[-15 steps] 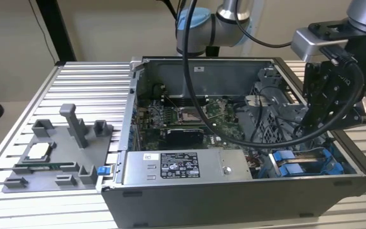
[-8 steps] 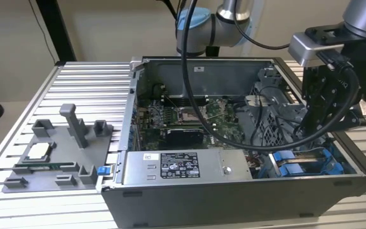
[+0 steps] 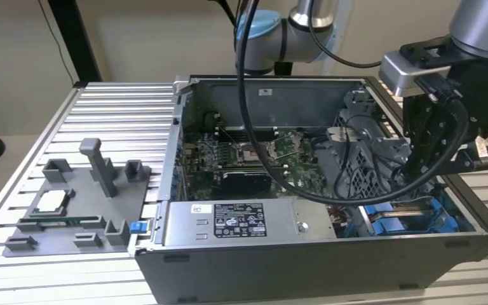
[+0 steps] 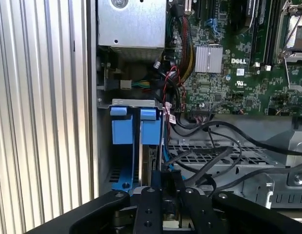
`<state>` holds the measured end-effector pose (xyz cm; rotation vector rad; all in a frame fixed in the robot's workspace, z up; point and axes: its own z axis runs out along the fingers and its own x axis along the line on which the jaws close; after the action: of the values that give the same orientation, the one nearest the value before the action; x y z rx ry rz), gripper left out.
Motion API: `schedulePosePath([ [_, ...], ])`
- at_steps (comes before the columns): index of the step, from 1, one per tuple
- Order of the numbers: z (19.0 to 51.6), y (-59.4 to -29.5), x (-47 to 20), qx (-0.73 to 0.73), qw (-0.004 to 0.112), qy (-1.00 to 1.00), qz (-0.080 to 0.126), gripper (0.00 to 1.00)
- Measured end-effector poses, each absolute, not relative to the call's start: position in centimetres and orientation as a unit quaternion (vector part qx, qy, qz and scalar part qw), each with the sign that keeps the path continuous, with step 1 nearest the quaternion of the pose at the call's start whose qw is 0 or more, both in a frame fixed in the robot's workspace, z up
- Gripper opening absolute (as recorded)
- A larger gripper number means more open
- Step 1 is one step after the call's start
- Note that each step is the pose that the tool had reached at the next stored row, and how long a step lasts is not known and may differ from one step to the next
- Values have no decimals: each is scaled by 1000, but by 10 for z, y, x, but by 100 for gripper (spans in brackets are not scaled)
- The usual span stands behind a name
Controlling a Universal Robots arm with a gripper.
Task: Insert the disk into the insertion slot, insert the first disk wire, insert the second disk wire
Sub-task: 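Insert the first disk wire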
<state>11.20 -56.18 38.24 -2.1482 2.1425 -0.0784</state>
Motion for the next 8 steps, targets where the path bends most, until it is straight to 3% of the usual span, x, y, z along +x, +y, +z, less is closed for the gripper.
schedulePosePath([
  [8, 381, -565, 113, -707, 53, 705, -26, 0],
])
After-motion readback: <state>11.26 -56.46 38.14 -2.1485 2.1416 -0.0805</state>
